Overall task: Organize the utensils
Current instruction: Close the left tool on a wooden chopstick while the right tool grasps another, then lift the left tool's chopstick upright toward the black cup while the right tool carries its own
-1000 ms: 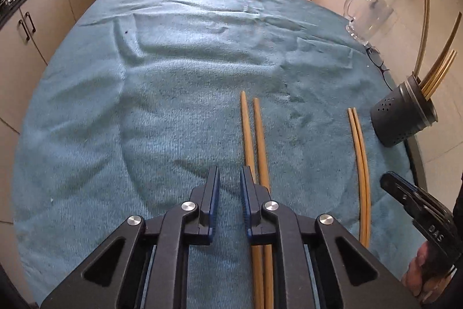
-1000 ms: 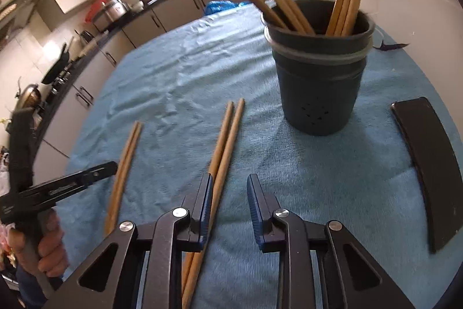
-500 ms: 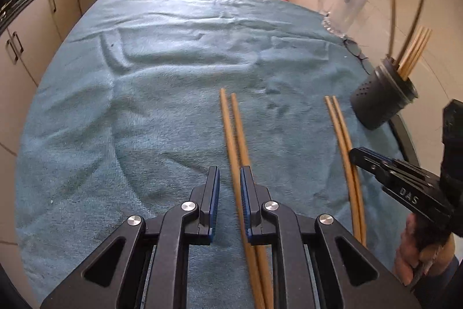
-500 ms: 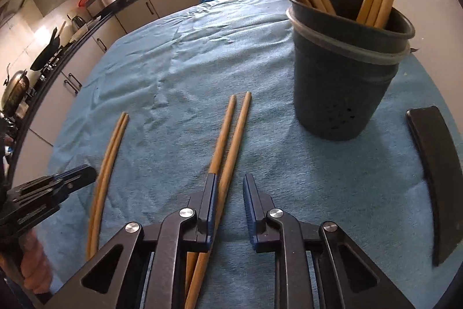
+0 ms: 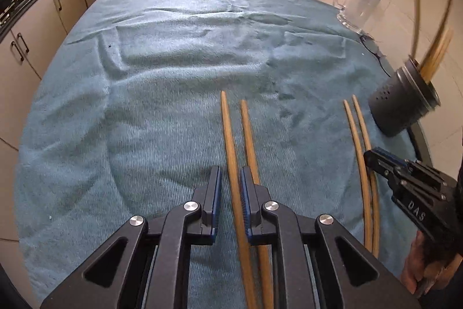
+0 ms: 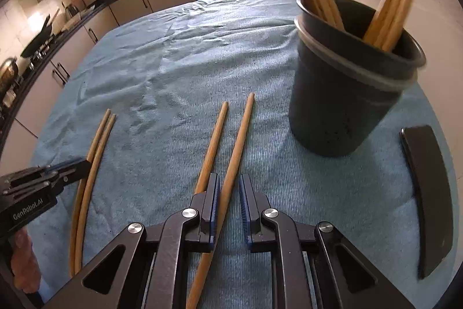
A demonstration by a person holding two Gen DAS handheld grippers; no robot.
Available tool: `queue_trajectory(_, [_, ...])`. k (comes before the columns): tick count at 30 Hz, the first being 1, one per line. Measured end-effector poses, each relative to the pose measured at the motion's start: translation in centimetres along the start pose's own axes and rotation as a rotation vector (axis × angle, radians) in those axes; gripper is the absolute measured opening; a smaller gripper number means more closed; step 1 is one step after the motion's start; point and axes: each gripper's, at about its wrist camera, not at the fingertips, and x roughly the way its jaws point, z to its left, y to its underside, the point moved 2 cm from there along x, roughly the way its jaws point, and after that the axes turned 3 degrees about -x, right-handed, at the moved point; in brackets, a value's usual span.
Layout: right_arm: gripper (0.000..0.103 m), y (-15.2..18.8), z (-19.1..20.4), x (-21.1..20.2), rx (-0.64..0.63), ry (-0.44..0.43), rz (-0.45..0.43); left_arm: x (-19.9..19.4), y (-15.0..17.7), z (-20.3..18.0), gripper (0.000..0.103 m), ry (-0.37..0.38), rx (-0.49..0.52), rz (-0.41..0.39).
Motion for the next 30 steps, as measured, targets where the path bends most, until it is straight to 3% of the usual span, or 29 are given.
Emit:
queue_trajectory(6, [0.008,-0.7,0.3,0.4,-0.034,0.024,0.003,-0.2,0.0,0.5,0.007,0.003,-0.029,-0.005])
queue_trajectory(10, [0.008,-0.3,-0.4,-0.5,0.01,-0.074,-0.003,-2.0,1.2,0.7,0.007,0.025,-0.032,-0.058])
queue_trajectory(19, [0.008,0.4,0.1,-8.1,0.031,-0.227,-0.226,-11.3,2.3,0.3,0.007,0.057,-0.028,-0.311])
queue_trajectory(23, [0.008,1.0,0.9,-11.7,0.006,-0.254,-0.34,-14.3,2.9,-0.1,0.007,0.063,-0.024,-0.369])
queue_trajectory(30, [0.008,2.2,1.4,-15.6,-0.012,-0.272,-0.449,-17.0,3.7,-1.1,0.007,0.07,-0.011,-0.423])
